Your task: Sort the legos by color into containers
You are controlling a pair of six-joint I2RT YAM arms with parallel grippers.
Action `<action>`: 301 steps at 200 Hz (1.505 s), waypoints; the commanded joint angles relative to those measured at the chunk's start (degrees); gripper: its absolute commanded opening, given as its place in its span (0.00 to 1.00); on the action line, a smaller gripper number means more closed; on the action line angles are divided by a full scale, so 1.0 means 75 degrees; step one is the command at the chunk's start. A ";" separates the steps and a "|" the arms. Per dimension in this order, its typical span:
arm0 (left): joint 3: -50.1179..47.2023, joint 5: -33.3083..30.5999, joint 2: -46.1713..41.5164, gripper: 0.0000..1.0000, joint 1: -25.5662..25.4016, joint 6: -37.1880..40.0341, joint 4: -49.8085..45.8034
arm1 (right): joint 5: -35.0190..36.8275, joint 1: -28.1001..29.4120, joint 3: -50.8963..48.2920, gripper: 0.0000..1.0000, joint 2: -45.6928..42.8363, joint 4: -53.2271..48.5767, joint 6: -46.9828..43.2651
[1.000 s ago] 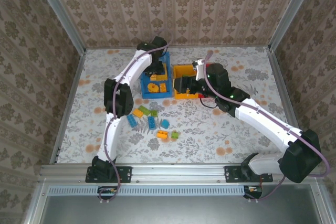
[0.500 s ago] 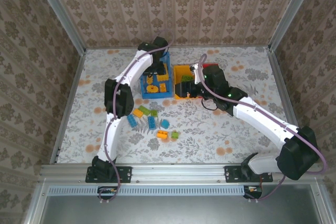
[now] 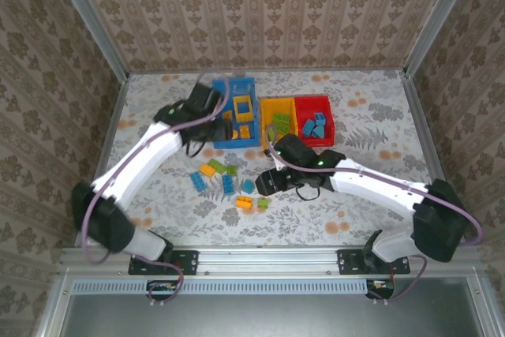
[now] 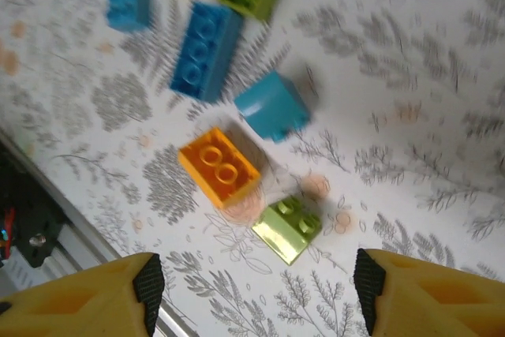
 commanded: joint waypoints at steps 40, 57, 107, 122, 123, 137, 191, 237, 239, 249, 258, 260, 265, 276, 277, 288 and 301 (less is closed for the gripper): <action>-0.2935 0.3635 -0.3831 0.62 -0.0249 0.0888 0.0321 | 0.0167 0.0324 0.0855 0.63 0.1727 -0.1269 0.3564; -0.3107 0.3817 -0.4351 0.62 -0.0262 0.0910 -0.0004 | 0.0334 0.0489 0.0913 0.66 0.1964 -0.1212 0.3968; -0.3403 0.3776 -0.4838 0.63 -0.0285 0.0712 0.0125 | 0.0441 0.0734 0.1170 0.68 0.2634 -0.1219 0.4466; -0.3442 0.3771 -0.4840 0.63 -0.0296 0.0606 0.0281 | 0.0450 0.0742 0.1208 0.67 0.2784 -0.1338 0.4570; -0.3441 0.3771 -0.4839 0.63 -0.0303 0.0594 0.0292 | 0.0452 0.0743 0.1214 0.67 0.2788 -0.1346 0.4568; -0.3442 0.3748 -0.4845 0.63 -0.0320 0.0528 0.0379 | 0.0539 0.0754 0.1209 0.65 0.2827 -0.1416 0.4614; -0.3408 0.3714 -0.4678 0.63 -0.0391 0.0488 0.0516 | 0.0769 0.0714 0.1422 0.49 0.3200 -0.1166 0.4516; -0.3018 0.3546 -0.4358 0.63 -0.0403 0.0536 0.0589 | 0.1733 0.0570 0.1580 0.30 0.2336 -0.1889 0.4156; -0.2985 0.3533 -0.4335 0.63 -0.0403 0.0524 0.0615 | 0.1810 0.0527 0.1599 0.30 0.2269 -0.1947 0.4106; -0.2808 0.3445 -0.4209 0.62 -0.0408 0.0471 0.0753 | 0.2162 0.0305 0.1721 0.30 0.1893 -0.2283 0.3846; -0.2653 0.3337 -0.4077 0.63 -0.0408 0.0419 0.0951 | 0.2404 -0.0035 0.1788 0.29 0.1536 -0.2459 0.3620; -0.2630 0.3314 -0.4050 0.63 -0.0413 0.0404 0.0995 | 0.2432 -0.0105 0.1795 0.29 0.1474 -0.2479 0.3565; -0.2560 0.3257 -0.3939 0.63 -0.0414 0.0374 0.1120 | 0.2483 -0.0322 0.1824 0.29 0.1352 -0.2499 0.3368; -0.2398 0.3153 -0.3682 0.63 -0.0425 0.0326 0.1380 | 0.2526 -0.0756 0.1961 0.29 0.1249 -0.2513 0.2967; -0.2386 0.3140 -0.3657 0.63 -0.0425 0.0325 0.1404 | 0.2532 -0.0803 0.1971 0.29 0.1254 -0.2519 0.2934; -0.2269 0.2998 -0.3365 0.63 -0.0448 0.0291 0.1669 | 0.2484 -0.1197 0.2255 0.29 0.1390 -0.2462 0.2532; -0.2106 0.2816 -0.3014 0.63 -0.0493 0.0277 0.1912 | 0.2474 -0.1532 0.2816 0.29 0.1802 -0.2454 0.2089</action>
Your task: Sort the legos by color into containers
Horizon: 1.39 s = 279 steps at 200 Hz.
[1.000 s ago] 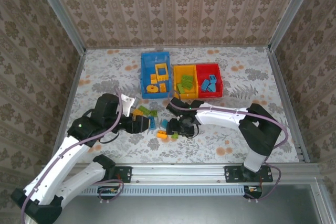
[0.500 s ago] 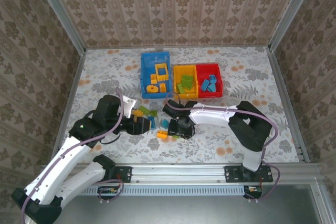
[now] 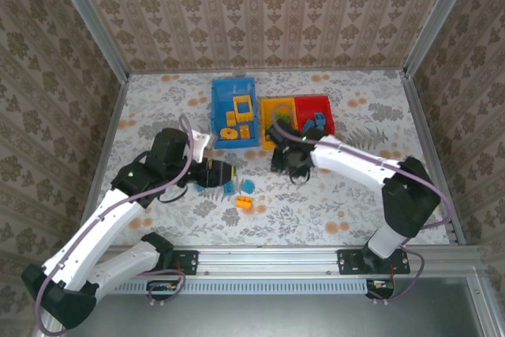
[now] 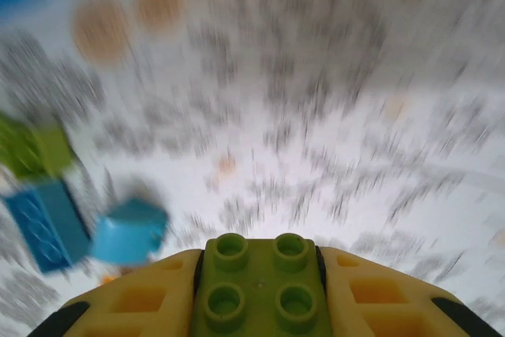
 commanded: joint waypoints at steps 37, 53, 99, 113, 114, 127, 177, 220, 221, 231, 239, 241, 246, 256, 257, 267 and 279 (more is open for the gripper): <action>0.0962 -0.0661 0.1399 0.62 -0.0294 -0.0064 0.1073 | 0.0547 -0.1093 0.2648 0.30 0.1969 -0.0509 -0.1636; 0.1116 -0.0807 0.1618 0.62 -0.0414 -0.0034 0.1126 | 0.0690 -0.1217 0.3460 0.32 0.2665 -0.0858 -0.1654; 0.1128 -0.1142 0.1814 0.63 -0.0594 -0.0111 0.1145 | 0.0491 -0.1354 0.4625 0.38 0.3902 -0.1374 -0.1559; 0.1116 -0.1224 0.1796 0.63 -0.0600 -0.0093 0.1052 | 0.0397 -0.1365 0.4678 0.42 0.4027 -0.1384 -0.1481; 0.1121 -0.1232 0.1793 0.63 -0.0597 -0.0095 0.1044 | 0.0395 -0.1365 0.4683 0.43 0.4032 -0.1385 -0.1477; 0.1103 -0.1325 0.1761 0.63 -0.0605 -0.0066 0.0940 | 0.0360 -0.1354 0.4722 0.46 0.4071 -0.1437 -0.1438; 0.0955 -0.1597 0.1647 0.63 -0.0605 -0.0119 0.0660 | 0.0255 -0.1348 0.4569 0.55 0.3611 -0.1398 -0.1276; 0.0848 -0.2233 0.1459 0.63 -0.0491 -0.0451 0.0162 | 0.0527 -0.1263 0.4028 0.55 0.2378 -0.0940 -0.1360; 0.0829 -0.2246 0.1455 0.63 -0.0484 -0.0462 0.0159 | 0.0542 -0.1256 0.4006 0.55 0.2334 -0.0928 -0.1370; 0.0759 -0.2365 0.1398 0.63 -0.0413 -0.0604 0.0079 | 0.0666 -0.1199 0.3762 0.55 0.1959 -0.0772 -0.1496; 0.0749 -0.2491 0.1370 0.63 -0.0355 -0.0746 -0.0039 | 0.0740 -0.1153 0.3532 0.55 0.1632 -0.0544 -0.1647; 0.0733 -0.2525 0.1369 0.63 -0.0342 -0.0776 -0.0065 | 0.0758 -0.1145 0.3464 0.55 0.1555 -0.0469 -0.1680; 0.0720 -0.2579 0.1360 0.63 -0.0301 -0.0851 -0.0136 | 0.0810 -0.1106 0.3261 0.55 0.1315 -0.0291 -0.1773; 0.0685 -0.2686 0.1345 0.63 -0.0223 -0.0999 -0.0243 | 0.0844 -0.1013 0.2750 0.55 0.0829 0.0206 -0.2058; 0.0683 -0.2695 0.1339 0.63 -0.0210 -0.1023 -0.0254 | 0.0847 -0.0996 0.2699 0.55 0.0786 0.0254 -0.2082; 0.0634 -0.2757 0.1310 0.63 -0.0131 -0.1156 -0.0316 | 0.0890 -0.0868 0.2160 0.56 0.0277 0.0744 -0.2431; 0.0576 -0.2813 0.1304 0.63 -0.0020 -0.1313 -0.0404 | 0.0812 -0.0683 0.1518 0.56 -0.0270 0.1414 -0.2948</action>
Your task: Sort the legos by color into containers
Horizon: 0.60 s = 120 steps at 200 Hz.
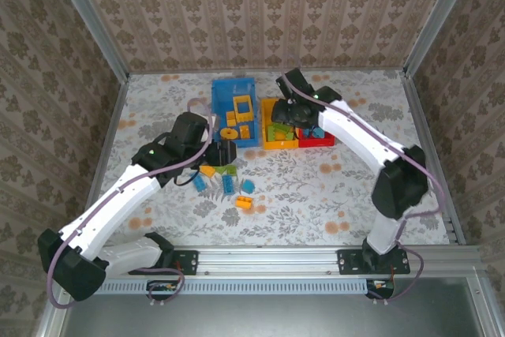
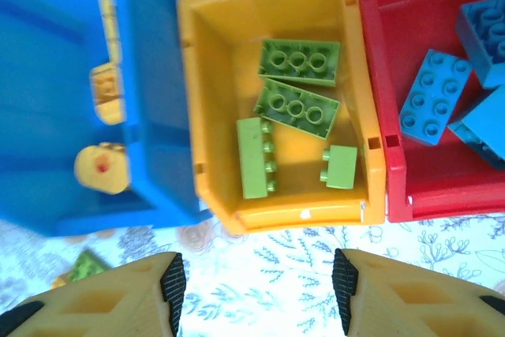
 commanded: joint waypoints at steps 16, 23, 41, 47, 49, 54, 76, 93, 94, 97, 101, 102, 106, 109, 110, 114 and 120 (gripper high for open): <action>-0.0200 -0.0520 -0.0035 0.63 0.0320 -0.0861 -0.0761 | -0.0058 0.0644 -0.2022 0.57 -0.1693 0.2392 -0.1810; -0.0188 -0.0599 0.0024 0.62 0.0357 -0.1017 -0.0942 | -0.0308 0.0773 -0.2480 0.57 -0.1988 0.2870 -0.2144; -0.0245 -0.0829 0.0138 0.62 0.0420 -0.1436 -0.1332 | -0.0940 0.1025 -0.3692 0.58 -0.2723 0.3922 -0.2763; -0.0290 -0.0836 0.0162 0.62 0.0445 -0.1561 -0.1394 | -0.1215 0.1135 -0.4134 0.59 -0.3041 0.4348 -0.3019; -0.0301 -0.0840 0.0172 0.62 0.0446 -0.1597 -0.1398 | -0.1289 0.1164 -0.4253 0.60 -0.3125 0.4466 -0.3082; -0.0353 -0.0851 0.0175 0.62 0.0468 -0.1703 -0.1409 | -0.1420 0.1257 -0.4539 0.61 -0.3310 0.4707 -0.3252; -0.0609 -0.0891 0.0247 0.62 0.0517 -0.2367 -0.1420 | -0.1981 0.1549 -0.5557 0.67 -0.3838 0.5247 -0.3875; -0.0777 -0.0900 0.0472 0.61 0.0540 -0.2981 -0.1489 | -0.2225 0.1708 -0.5940 0.68 -0.4006 0.5154 -0.4145; -0.0787 -0.0896 0.0482 0.61 0.0546 -0.3020 -0.1491 | -0.2240 0.1708 -0.5962 0.68 -0.4017 0.5150 -0.4163; -0.0809 -0.0887 0.0541 0.60 0.0551 -0.3134 -0.1493 | -0.2285 0.1729 -0.5996 0.68 -0.4044 0.5125 -0.4193; -0.0834 -0.0869 0.0619 0.60 0.0555 -0.3287 -0.1493 | -0.2337 0.1752 -0.6020 0.68 -0.4067 0.5093 -0.4240; -0.0839 -0.0869 0.0643 0.60 0.0554 -0.3325 -0.1493 | -0.2349 0.1765 -0.6037 0.68 -0.4076 0.5084 -0.4251; -0.0851 -0.0850 0.0726 0.60 0.0552 -0.3472 -0.1480 | -0.2379 0.1786 -0.6046 0.68 -0.4102 0.5043 -0.4294; -0.0867 -0.0825 0.0781 0.59 0.0552 -0.3585 -0.1471 | -0.2401 0.1796 -0.6063 0.68 -0.4126 0.5015 -0.4312; -0.0873 -0.0823 0.0812 0.59 0.0552 -0.3626 -0.1464 | -0.2404 0.1799 -0.6076 0.68 -0.4129 0.5004 -0.4317; -0.0875 -0.0801 0.0903 0.59 0.0552 -0.3774 -0.1439 | -0.2426 0.1809 -0.6076 0.68 -0.4149 0.4978 -0.4331; -0.0895 -0.0747 0.1056 0.58 0.0552 -0.3983 -0.1386 | -0.2493 0.1823 -0.6077 0.68 -0.4182 0.4928 -0.4362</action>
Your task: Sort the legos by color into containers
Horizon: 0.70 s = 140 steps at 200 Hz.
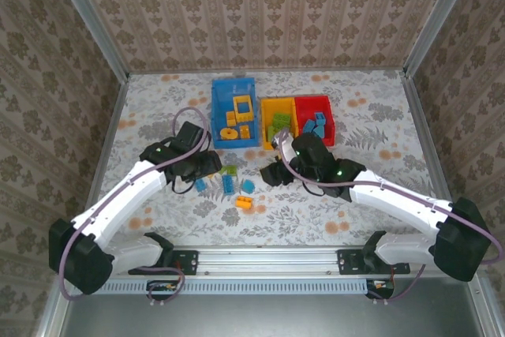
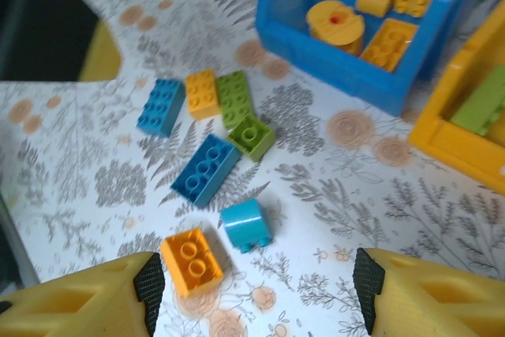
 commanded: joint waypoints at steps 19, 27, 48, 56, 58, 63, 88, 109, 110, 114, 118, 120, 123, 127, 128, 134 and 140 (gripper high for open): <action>-0.0229 0.0268 0.0826 0.51 -0.0075 -0.1845 0.0212 | -0.0738 0.0086 -0.0179 0.69 -0.0347 0.0276 -0.0748; -0.0243 0.0383 0.0935 0.51 -0.0273 -0.1883 0.0446 | -0.0720 0.0089 -0.0228 0.70 -0.0357 0.0253 -0.0767; 0.0047 0.0505 0.1319 0.54 -0.1036 -0.1359 0.0316 | -0.0452 0.0079 -0.0290 0.73 -0.0394 0.0181 -0.0858; 0.0096 0.0614 0.1453 0.57 -0.1336 -0.1080 0.0202 | -0.0396 0.0046 -0.0311 0.74 -0.0424 0.0223 -0.0844; 0.0088 0.0675 0.1491 0.57 -0.1399 -0.1003 0.0206 | -0.0396 0.0041 -0.0318 0.74 -0.0425 0.0231 -0.0844; 0.0069 0.0815 0.1566 0.58 -0.1570 -0.0790 0.0223 | -0.0396 0.0022 -0.0334 0.74 -0.0444 0.0278 -0.0843; -0.0102 0.0865 0.1765 0.66 -0.2259 -0.0272 -0.0130 | -0.0374 -0.0046 -0.0432 0.78 -0.0560 0.0510 -0.0625; -0.0555 0.1236 0.1664 0.70 -0.2300 -0.0929 0.0262 | -0.0406 -0.0076 -0.0501 0.78 -0.0671 0.0539 -0.0350; -0.0565 0.1253 0.1663 0.70 -0.2299 -0.0977 0.0284 | -0.0407 -0.0073 -0.0507 0.78 -0.0678 0.0536 -0.0345; -0.0583 0.1306 0.1656 0.70 -0.2300 -0.1125 0.0314 | -0.0405 -0.0072 -0.0522 0.78 -0.0695 0.0515 -0.0303; -0.0564 0.1333 0.1660 0.71 -0.2299 -0.1232 0.0313 | -0.0402 -0.0079 -0.0535 0.78 -0.0716 0.0493 -0.0277; -0.0546 0.1355 0.1661 0.71 -0.2293 -0.1290 0.0293 | -0.0397 -0.0081 -0.0548 0.78 -0.0728 0.0481 -0.0271; -0.0490 0.1362 0.1687 0.71 -0.2264 -0.1364 0.0231 | -0.0390 -0.0077 -0.0557 0.78 -0.0747 0.0467 -0.0250; -0.0400 0.1383 0.1727 0.72 -0.2213 -0.1447 0.0119 | -0.0368 -0.0072 -0.0580 0.78 -0.0762 0.0453 -0.0226; -0.0370 0.1385 0.1741 0.72 -0.2203 -0.1470 0.0089 | -0.0370 -0.0077 -0.0587 0.78 -0.0770 0.0452 -0.0218; -0.0198 0.1391 0.1810 0.73 -0.2110 -0.1619 -0.0103 | -0.0341 -0.0084 -0.0623 0.78 -0.0797 0.0444 -0.0183; -0.0063 0.1454 0.1891 0.73 -0.1994 -0.1855 -0.0306 | -0.0333 -0.0103 -0.0652 0.78 -0.0832 0.0433 -0.0148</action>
